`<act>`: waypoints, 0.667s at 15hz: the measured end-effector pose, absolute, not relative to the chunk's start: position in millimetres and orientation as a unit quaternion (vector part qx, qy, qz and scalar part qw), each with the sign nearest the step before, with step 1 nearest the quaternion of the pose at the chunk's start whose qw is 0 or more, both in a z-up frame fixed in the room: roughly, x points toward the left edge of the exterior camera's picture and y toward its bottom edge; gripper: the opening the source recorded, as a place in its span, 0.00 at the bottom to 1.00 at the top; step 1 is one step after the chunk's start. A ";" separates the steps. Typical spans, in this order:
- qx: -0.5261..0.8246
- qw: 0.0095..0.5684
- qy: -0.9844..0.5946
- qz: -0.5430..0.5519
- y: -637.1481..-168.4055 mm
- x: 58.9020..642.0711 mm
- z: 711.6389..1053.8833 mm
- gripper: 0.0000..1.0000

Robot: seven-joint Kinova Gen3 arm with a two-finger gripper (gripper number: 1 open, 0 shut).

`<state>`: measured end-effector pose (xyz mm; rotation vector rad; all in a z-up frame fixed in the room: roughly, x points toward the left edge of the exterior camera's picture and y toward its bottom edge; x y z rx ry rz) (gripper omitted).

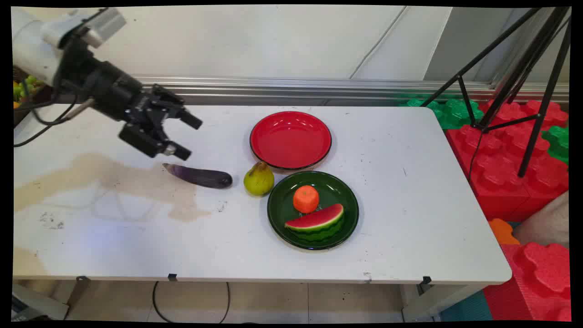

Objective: Pick up the mandarin from the green plate

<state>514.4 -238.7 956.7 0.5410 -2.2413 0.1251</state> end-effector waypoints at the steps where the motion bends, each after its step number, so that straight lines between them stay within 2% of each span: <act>1: 0.210 0.402 -0.890 0.053 -244.9 506.2 954.9 1.00; 10: 0.190 0.374 -0.906 0.056 -300.4 438.2 921.8 1.00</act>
